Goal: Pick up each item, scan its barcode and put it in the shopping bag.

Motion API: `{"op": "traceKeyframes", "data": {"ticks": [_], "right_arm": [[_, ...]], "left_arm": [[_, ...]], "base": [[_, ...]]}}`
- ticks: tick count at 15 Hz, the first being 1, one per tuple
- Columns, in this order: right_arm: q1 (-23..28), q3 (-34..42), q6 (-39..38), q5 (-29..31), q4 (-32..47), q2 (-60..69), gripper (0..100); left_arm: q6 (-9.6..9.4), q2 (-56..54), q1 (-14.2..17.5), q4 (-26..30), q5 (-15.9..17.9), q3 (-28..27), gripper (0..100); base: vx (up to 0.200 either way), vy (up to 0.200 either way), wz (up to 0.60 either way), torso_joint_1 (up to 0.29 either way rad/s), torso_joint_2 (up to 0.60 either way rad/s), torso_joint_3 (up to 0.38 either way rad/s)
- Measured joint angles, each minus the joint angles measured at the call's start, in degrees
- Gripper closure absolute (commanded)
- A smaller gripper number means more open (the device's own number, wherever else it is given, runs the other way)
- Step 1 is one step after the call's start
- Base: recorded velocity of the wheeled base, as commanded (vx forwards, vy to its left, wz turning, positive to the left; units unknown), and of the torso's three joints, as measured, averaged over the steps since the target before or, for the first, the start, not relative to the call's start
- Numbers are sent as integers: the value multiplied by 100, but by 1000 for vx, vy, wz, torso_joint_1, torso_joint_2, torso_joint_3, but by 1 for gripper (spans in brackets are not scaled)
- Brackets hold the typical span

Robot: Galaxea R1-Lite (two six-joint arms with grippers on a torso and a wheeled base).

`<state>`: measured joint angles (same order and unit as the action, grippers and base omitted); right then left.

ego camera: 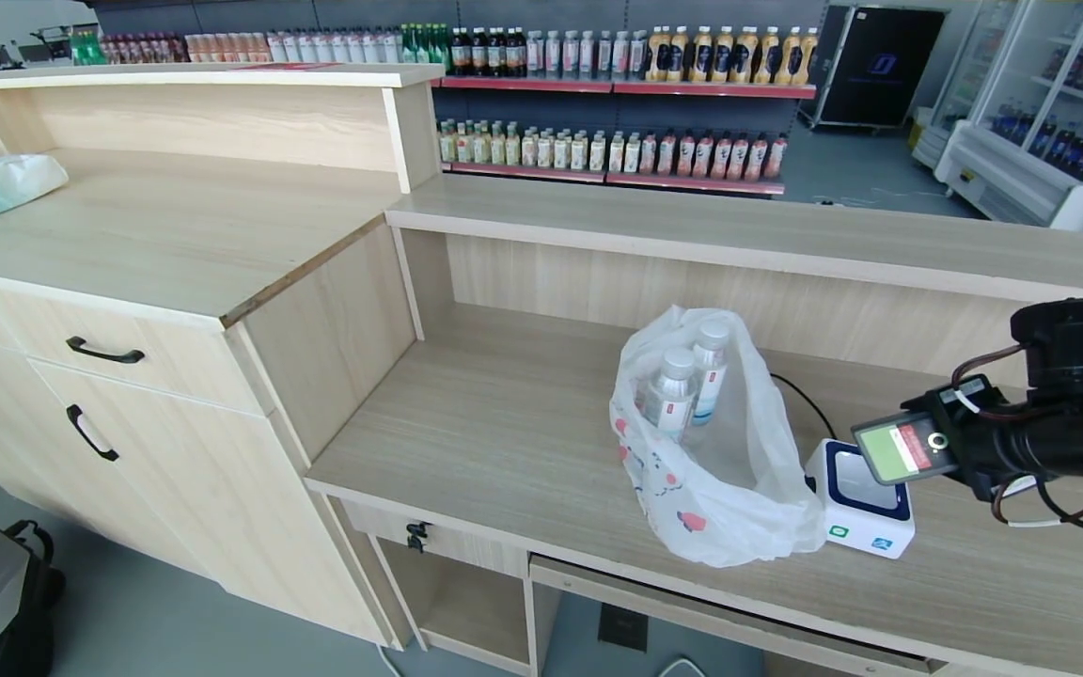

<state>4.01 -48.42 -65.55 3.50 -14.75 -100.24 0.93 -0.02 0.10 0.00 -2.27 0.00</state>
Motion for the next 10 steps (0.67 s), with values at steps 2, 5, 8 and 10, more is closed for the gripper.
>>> {"op": "traceKeyframes", "data": {"ticks": [2, 5, 8, 10], "right_arm": [[-106, -78, -11, 60, -55, -160, 100], [-245, -295, -11, 77, -57, -389, 100], [-341, -413, -11, 132, -52, -562, 100], [-390, -452, -6, 139, -79, -656, 100]], "left_arm": [[2, 0, -5, 0, 0, 0, 0], [0, 0, -5, 0, 0, 0, 0], [0, 0, -2, 0, 0, 0, 0], [2, 0, -2, 0, 0, 0, 0]], "base": [[0, 0, 0, 0, 0, 0], [0, 0, 0, 0, 0, 0], [0, 0, 0, 0, 0, 0], [0, 0, 0, 0, 0, 0]]}}
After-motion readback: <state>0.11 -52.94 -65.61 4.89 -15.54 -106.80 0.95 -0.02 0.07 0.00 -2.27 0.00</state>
